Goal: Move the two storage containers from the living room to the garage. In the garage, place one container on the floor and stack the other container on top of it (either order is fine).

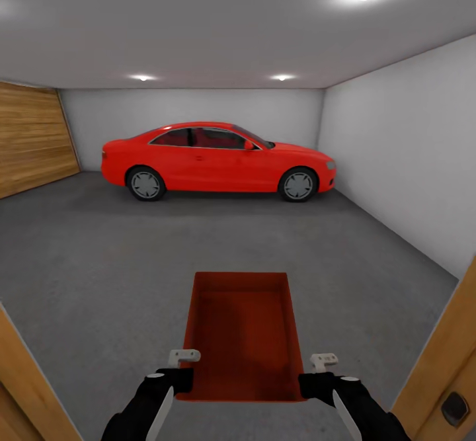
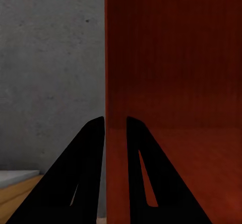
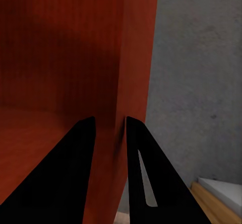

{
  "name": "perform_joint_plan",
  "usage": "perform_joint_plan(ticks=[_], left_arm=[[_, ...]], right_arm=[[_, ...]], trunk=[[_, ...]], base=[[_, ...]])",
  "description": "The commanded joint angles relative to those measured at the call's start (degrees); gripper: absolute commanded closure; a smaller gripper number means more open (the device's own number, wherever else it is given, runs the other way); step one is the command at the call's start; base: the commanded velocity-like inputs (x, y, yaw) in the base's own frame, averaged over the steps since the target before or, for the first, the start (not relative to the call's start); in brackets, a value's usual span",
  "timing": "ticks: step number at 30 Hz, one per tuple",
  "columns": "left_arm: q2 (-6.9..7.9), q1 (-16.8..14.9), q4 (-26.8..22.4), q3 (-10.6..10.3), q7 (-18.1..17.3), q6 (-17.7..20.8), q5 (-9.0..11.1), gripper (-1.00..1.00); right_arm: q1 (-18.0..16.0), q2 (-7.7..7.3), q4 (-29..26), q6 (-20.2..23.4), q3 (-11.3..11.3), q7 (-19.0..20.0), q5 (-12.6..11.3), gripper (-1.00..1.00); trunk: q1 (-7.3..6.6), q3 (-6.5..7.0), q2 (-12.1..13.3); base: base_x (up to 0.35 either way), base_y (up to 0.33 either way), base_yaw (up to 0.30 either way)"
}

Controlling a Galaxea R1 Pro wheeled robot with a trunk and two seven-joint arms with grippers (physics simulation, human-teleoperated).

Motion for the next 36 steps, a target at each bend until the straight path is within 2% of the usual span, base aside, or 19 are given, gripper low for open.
perform_joint_plan(ticks=[1,20,32,36], left_arm=[[-0.66,-0.05,-0.05,0.67,0.43,0.43,-0.34,1.0],[-0.71,-0.05,-0.04,0.58,0.42,0.43,-0.34,1.0],[-0.73,-0.05,-0.01,0.59,0.42,0.43,-0.34,1.0],[-0.73,-0.05,0.03,0.64,0.4,0.43,-0.31,1.0]], right_arm=[[0.0,0.27,-0.23,-0.11,2.0,0.07,-0.15,1.0],[0.0,0.27,0.02,-0.13,2.0,0.07,-0.15,1.0],[0.0,0.27,0.03,-0.11,2.0,0.07,-0.15,1.0],[0.0,0.27,0.03,-0.11,2.0,0.07,-0.15,1.0]], trunk=[[0.02,-0.1,-0.09],[0.02,-0.1,-0.09],[0.02,-0.1,-0.09],[0.02,-0.1,-0.09]], base=[[0.0,0.0,0.062],[0.003,0.0,0.027],[0.287,0.0,0.0],[0.108,0.0,0.0]])
